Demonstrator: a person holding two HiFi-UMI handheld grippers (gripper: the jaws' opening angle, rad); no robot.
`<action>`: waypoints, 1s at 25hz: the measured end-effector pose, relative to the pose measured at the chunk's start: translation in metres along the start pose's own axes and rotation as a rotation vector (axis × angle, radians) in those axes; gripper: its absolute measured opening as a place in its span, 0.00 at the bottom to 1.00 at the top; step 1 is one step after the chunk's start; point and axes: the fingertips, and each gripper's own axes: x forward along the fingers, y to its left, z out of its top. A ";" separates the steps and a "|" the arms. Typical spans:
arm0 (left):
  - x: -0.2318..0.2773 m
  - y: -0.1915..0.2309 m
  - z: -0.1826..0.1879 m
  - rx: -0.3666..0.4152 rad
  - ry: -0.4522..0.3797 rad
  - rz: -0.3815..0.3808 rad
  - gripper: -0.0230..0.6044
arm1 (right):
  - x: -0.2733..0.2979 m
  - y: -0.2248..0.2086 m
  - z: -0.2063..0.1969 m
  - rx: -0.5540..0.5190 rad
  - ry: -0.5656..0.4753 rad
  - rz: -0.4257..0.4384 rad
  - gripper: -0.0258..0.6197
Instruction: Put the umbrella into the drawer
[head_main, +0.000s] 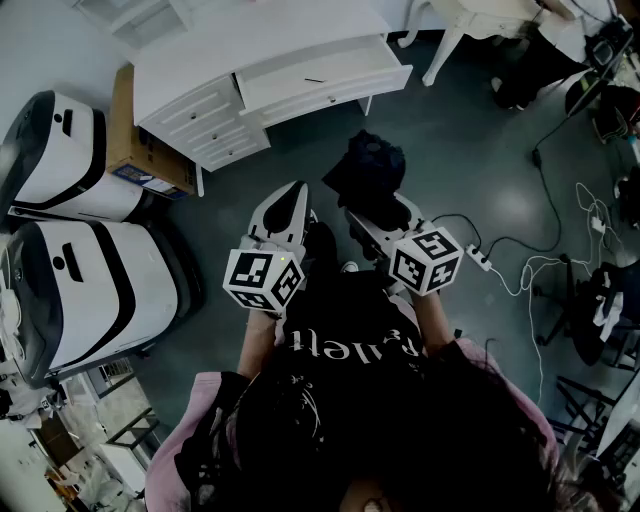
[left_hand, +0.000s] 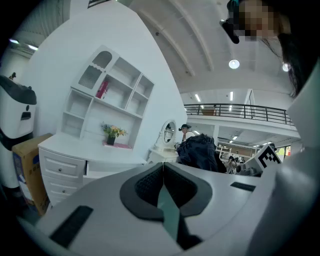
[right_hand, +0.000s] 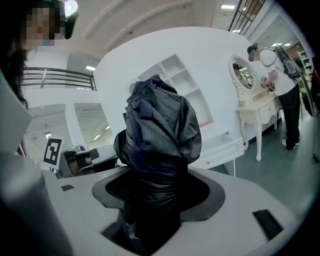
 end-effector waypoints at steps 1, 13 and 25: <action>0.000 0.000 0.000 0.002 -0.001 0.000 0.06 | 0.000 0.000 0.000 0.000 0.000 0.000 0.48; 0.000 0.003 -0.003 0.005 0.010 0.020 0.06 | 0.005 -0.004 -0.001 0.003 0.007 0.015 0.48; 0.045 0.021 -0.001 0.004 0.047 -0.009 0.06 | 0.040 -0.030 0.011 0.046 0.036 0.008 0.48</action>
